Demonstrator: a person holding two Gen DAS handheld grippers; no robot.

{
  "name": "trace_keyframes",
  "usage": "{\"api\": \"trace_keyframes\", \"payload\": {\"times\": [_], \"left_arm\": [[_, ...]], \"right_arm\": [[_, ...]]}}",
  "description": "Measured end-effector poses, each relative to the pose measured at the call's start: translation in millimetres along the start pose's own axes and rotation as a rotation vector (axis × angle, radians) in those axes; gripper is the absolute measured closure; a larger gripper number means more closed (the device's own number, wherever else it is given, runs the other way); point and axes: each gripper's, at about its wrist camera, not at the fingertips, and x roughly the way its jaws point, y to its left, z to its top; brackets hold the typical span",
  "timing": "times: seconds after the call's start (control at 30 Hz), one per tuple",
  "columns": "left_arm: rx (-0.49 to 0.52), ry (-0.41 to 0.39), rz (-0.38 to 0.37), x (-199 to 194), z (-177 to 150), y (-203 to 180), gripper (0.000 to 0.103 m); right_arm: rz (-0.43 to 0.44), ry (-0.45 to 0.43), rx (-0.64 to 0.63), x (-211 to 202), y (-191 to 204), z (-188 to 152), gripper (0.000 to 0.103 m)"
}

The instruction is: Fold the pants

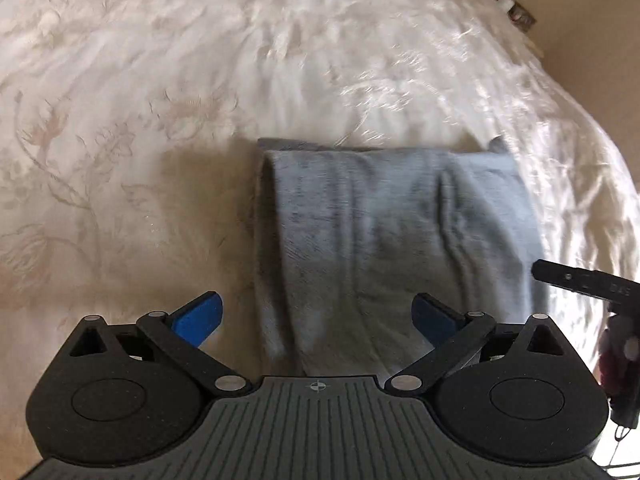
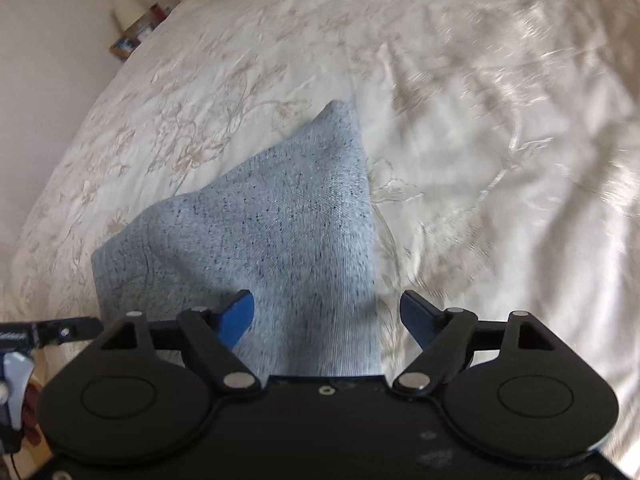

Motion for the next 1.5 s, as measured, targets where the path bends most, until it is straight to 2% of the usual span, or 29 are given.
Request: {"api": "trace_keyframes", "payload": {"times": [0.1, 0.17, 0.27, 0.37, 0.57, 0.7, 0.73, 0.77, 0.8, 0.83, 0.87, 0.93, 0.97, 1.03, 1.13, 1.23, 1.33, 1.4, 1.5], "left_arm": [[0.014, 0.054, -0.039, 21, 7, -1, 0.000], [0.019, 0.082, -0.075, 33, 12, -6, 0.000], [-0.007, 0.086, -0.088, 41, 14, -8, 0.000], [-0.062, 0.069, -0.087, 45, 19, -7, 0.000], [-0.078, 0.054, -0.053, 45, 17, -13, 0.000], [-0.143, 0.072, -0.044, 44, 21, -10, 0.001], [-0.157, 0.076, -0.047, 43, 22, -9, 0.001], [-0.162, 0.077, -0.045, 42, 23, -10, 0.002], [-0.159, 0.076, -0.031, 41, 22, -13, 0.006], [-0.148, 0.074, -0.016, 39, 22, -18, 0.014], [-0.140, 0.070, -0.007, 38, 22, -22, 0.016], [-0.130, 0.054, 0.025, 32, 21, -30, 0.028], [-0.132, 0.045, 0.036, 28, 21, -33, 0.031], [-0.138, 0.020, 0.057, 19, 21, -37, 0.046], [-0.132, -0.018, 0.053, 4, 21, -40, 0.059], [-0.120, -0.043, 0.015, -7, 22, -44, 0.066], [-0.074, -0.061, -0.022, -15, 23, -46, 0.068], [-0.065, -0.061, -0.036, -17, 25, -48, 0.068], [-0.094, -0.026, -0.060, -10, 24, -35, 0.064]], "right_arm": [[0.034, 0.045, 0.005, 18, -8, 8, 0.017], [0.068, 0.069, 0.013, 30, -15, 12, 0.009], [0.122, 0.093, 0.027, 42, -21, 14, 0.000], [0.171, 0.108, 0.032, 54, -23, 17, 0.000], [0.248, 0.123, 0.040, 68, -26, 29, 0.000], [0.276, 0.179, 0.059, 72, -29, 38, 0.000], [0.284, 0.199, 0.058, 72, -29, 41, 0.006], [0.289, 0.215, 0.059, 71, -28, 43, 0.032], [0.292, 0.222, 0.064, 69, -29, 44, 0.043], [0.270, 0.220, 0.071, 65, -28, 46, 0.063], [0.264, 0.214, 0.070, 60, -27, 46, 0.082], [0.265, 0.195, 0.050, 47, -21, 47, 0.084], [0.260, 0.182, 0.034, 42, -17, 47, 0.084], [0.257, 0.156, -0.008, 28, -5, 46, 0.085], [0.265, 0.122, -0.063, 7, 14, 46, 0.085], [0.271, 0.095, -0.118, -11, 37, 47, 0.086], [0.266, 0.075, -0.155, -25, 61, 51, 0.086], [0.258, 0.061, -0.161, -34, 71, 53, 0.086], [0.192, 0.058, -0.171, -31, 80, 55, 0.086]]}}
